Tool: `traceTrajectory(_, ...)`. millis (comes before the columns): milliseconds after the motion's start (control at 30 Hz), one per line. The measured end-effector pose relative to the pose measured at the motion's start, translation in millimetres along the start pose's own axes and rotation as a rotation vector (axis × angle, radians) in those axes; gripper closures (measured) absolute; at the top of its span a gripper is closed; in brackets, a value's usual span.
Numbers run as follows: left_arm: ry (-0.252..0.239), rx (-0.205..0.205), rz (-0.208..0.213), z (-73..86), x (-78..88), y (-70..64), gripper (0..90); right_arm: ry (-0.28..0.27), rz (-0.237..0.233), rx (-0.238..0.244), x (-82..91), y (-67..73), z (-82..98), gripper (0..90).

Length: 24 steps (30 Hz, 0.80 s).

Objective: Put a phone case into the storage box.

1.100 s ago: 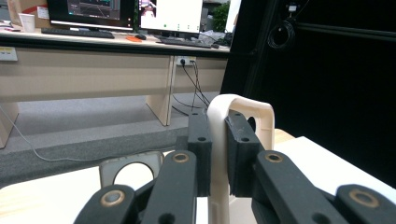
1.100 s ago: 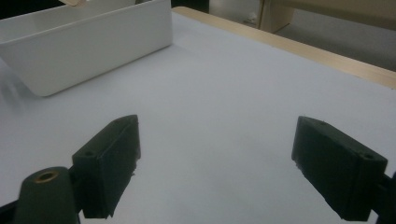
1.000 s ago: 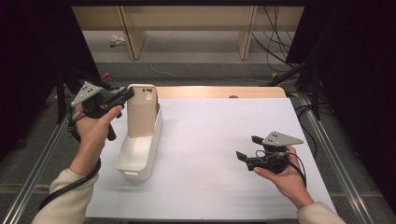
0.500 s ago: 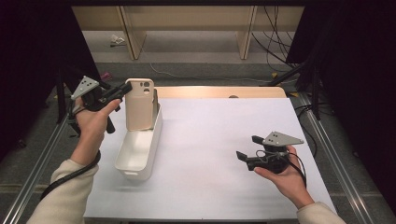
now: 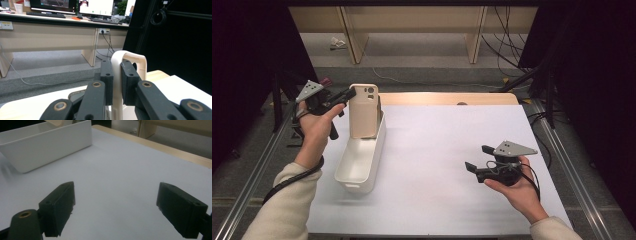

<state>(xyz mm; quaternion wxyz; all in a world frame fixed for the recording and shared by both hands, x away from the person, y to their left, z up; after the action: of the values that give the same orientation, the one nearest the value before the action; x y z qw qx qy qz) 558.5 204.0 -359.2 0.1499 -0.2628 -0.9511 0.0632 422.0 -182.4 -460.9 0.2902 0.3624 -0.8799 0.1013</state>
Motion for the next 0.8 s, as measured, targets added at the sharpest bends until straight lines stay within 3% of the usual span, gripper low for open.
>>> traceTrajectory(800, 0.037, 0.001, -0.016, 17.5, -17.4, 13.4, 81.6, -0.002, -0.002, -0.002, 0.5, -0.2, -0.3, 16.2)
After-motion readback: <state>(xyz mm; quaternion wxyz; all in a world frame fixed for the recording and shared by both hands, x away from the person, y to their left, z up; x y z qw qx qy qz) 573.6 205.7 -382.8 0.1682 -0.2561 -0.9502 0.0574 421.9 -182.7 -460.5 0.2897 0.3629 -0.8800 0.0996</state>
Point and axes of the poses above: each handheld gripper's, and its own axes: x roughly backward along the jaws, z roughly out of its underside, y roughly to its left, the point moved 10 cm from there along -x, roughly forward along the jaws, and after that the axes turned 8 degrees about y, right-handed, at the moved point
